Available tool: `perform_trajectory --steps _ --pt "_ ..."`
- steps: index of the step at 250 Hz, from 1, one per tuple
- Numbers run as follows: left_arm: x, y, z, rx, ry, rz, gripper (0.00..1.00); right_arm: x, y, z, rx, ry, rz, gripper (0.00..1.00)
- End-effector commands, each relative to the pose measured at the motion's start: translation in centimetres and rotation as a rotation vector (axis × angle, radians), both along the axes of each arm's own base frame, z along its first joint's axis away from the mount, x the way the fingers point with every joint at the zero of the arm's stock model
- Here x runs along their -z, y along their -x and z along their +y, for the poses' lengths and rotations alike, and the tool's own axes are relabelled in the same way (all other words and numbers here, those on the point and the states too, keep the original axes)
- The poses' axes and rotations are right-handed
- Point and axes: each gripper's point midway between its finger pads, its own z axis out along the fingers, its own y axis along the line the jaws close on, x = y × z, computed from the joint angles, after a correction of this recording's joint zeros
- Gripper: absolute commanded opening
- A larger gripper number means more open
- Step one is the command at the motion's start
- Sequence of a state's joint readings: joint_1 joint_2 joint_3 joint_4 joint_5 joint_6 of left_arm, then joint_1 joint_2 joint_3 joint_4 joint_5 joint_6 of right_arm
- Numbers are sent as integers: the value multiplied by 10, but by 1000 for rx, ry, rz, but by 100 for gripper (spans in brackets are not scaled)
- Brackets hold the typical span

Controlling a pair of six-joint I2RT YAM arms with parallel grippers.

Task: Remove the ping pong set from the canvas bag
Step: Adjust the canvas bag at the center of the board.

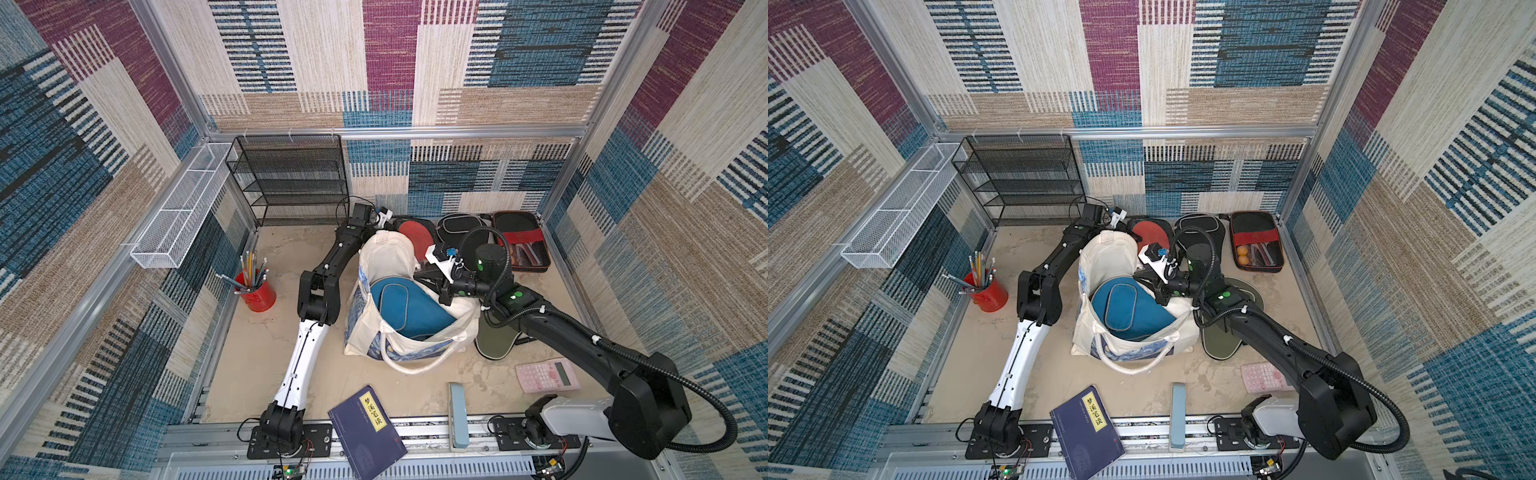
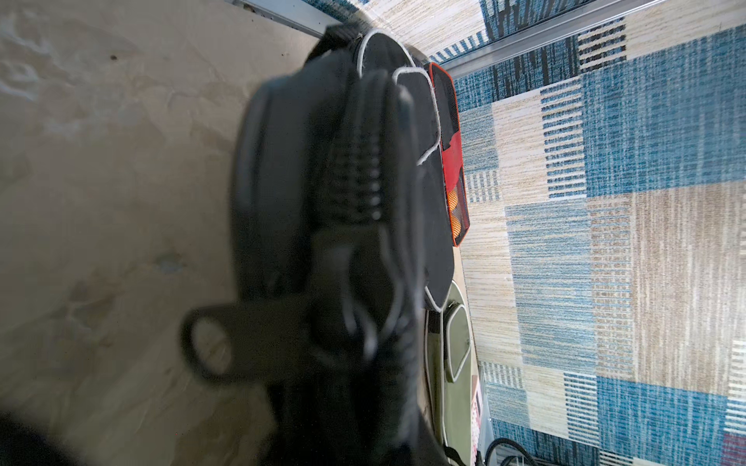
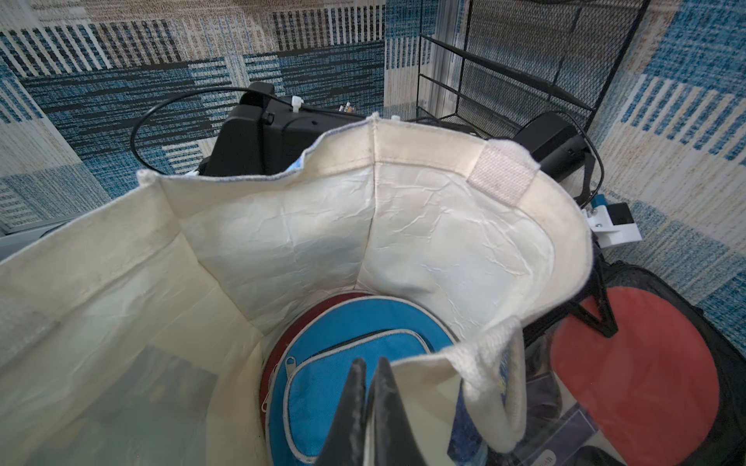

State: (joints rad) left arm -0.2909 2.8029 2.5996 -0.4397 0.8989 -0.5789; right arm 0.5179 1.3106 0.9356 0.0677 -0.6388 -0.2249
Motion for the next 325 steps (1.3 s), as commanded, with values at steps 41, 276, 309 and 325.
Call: perform_trajectory --steps 41,276,309,325 --pt "11 -29 7 -93 -74 -137 3 -11 0 5 -25 -34 -51 0" --pt "-8 -29 22 -101 -136 -185 72 -7 0 2 -9 -23 -57 0" --pt "-19 -30 31 -118 -198 -218 84 -7 0 2 -9 -21 -58 0" --pt "-26 -31 39 -135 -239 -235 93 -8 0 2 -8 -22 -62 0"
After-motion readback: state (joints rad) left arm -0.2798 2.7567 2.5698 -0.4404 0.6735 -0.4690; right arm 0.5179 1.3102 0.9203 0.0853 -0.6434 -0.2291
